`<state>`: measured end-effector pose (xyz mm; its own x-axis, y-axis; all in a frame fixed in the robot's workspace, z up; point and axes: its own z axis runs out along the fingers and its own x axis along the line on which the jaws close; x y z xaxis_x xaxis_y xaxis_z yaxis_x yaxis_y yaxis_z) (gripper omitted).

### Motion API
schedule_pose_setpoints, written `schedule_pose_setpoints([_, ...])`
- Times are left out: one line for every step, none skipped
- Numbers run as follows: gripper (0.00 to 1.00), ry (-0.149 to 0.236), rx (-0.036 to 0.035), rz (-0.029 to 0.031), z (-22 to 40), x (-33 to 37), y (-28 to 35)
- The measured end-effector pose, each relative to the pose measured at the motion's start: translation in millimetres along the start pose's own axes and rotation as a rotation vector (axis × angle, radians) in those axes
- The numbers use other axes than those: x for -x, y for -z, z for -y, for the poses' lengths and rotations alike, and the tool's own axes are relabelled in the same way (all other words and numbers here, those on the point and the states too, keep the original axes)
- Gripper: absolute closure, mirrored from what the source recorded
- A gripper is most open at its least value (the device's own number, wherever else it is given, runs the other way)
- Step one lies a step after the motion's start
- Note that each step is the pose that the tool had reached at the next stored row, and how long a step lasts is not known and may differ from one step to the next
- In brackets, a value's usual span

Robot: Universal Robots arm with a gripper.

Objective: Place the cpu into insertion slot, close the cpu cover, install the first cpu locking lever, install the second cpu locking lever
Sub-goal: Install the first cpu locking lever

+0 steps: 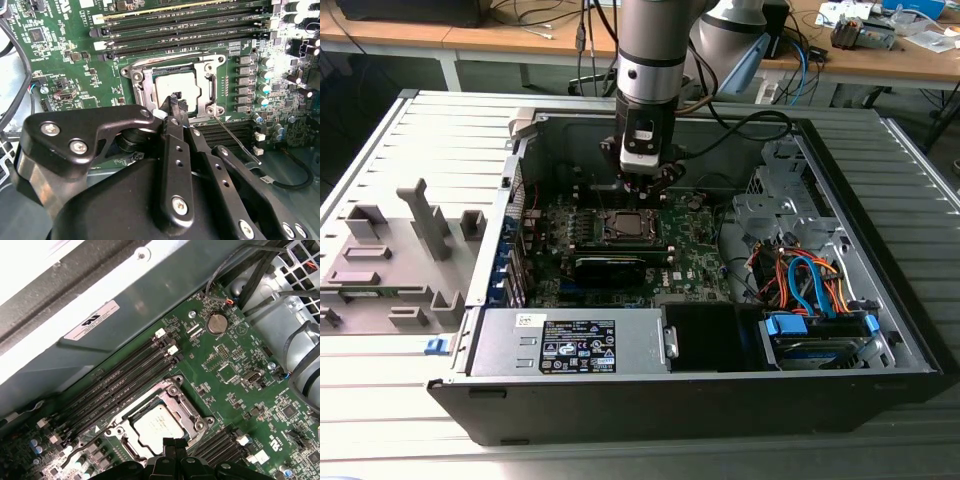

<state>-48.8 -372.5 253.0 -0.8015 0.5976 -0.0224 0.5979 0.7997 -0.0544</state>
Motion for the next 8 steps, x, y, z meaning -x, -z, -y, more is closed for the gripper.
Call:
schedule_pose_setpoints([0.89, 0.002, 0.0001, 0.0001, 0.0, 0.0, 0.0])
schedule_pose_setpoints([0.89, 0.004, 0.0001, 0.0002, 0.0, 0.0, 0.0])
schedule_pose_setpoints([0.89, 0.007, 0.0001, 0.0003, 0.0, 0.0, 0.0])
schedule_pose_setpoints([0.89, 0.008, 0.0002, 0.0004, 0.0, 0.0, 0.0])
schedule_pose_setpoints([0.89, 0.01, 0.0002, 0.0005, 0.0, 0.0, 0.0])
schedule_pose_setpoints([0.89, 0.012, 0.0003, 0.0006, 0.0, 0.0, 0.0])
schedule_pose_setpoints([0.89, 0.013, 0.0004, 0.0007, 0.0, 0.0, 0.0])
schedule_pose_setpoints([0.89, 0.015, 0.0004, 0.0008, 0.0, 0.0, 0.0])
